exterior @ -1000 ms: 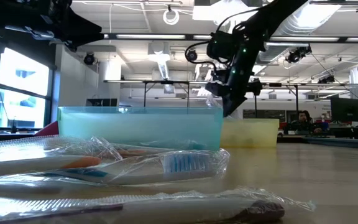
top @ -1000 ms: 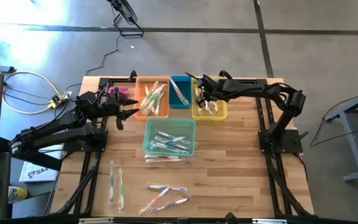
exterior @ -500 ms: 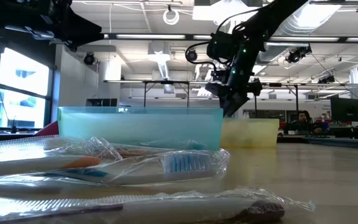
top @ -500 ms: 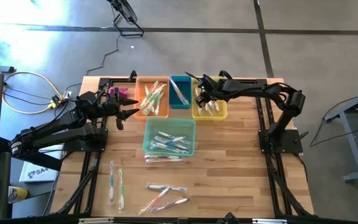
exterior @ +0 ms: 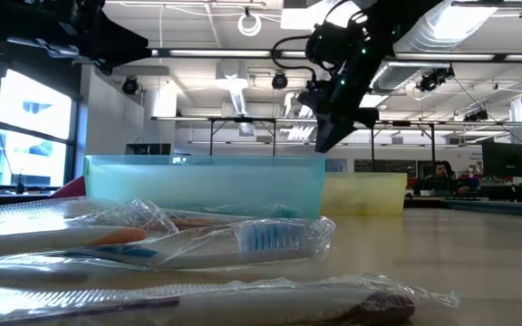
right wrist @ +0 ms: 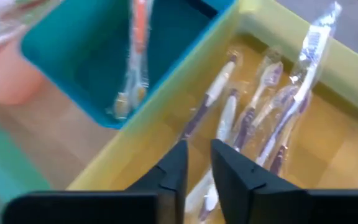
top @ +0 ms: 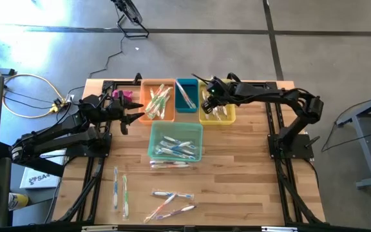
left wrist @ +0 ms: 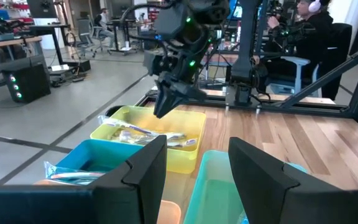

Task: Pick & Place Toothbrushes
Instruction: Put the blue toothbrush into the green bin

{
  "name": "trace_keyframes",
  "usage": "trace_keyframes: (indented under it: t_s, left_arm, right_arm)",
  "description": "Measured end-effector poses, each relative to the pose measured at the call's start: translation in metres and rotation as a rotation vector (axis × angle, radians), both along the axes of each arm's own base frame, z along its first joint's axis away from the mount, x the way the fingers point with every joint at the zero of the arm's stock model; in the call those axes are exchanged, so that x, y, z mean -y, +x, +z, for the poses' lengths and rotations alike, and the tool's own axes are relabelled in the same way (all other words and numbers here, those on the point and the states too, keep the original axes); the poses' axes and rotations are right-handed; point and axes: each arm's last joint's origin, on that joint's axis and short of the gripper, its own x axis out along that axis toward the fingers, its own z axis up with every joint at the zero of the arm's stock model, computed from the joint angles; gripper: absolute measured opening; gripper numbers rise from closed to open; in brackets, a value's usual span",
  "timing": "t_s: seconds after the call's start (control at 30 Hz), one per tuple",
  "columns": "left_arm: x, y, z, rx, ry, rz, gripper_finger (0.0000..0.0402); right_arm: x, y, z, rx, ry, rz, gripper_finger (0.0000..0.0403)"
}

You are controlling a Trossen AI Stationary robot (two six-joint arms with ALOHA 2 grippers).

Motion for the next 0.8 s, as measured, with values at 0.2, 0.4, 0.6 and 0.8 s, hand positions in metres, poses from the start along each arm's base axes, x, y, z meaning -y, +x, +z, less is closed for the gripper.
trace_keyframes:
  t_s: [0.2,0.4,0.6,0.8]
  left_arm:
    - [0.0,0.0,0.0,-0.004,0.016,0.0,0.0168]
    - [0.0,0.0,0.0,-0.004,0.016,0.0,0.0168]
    - [0.0,0.0,0.001,0.006,0.021,0.0,0.0168]
    - [0.0,0.0,0.001,0.005,0.02,0.0,0.0168]
  right_arm:
    - [-0.015,-0.002,0.018,0.041,-0.03,0.057,0.0007]
    - [-0.026,-0.002,0.028,0.081,-0.034,0.08,0.001]
    - [-0.029,0.0,0.028,0.086,-0.034,0.093,0.0009]
    - [-0.03,0.005,0.031,0.165,0.005,0.137,0.0008]
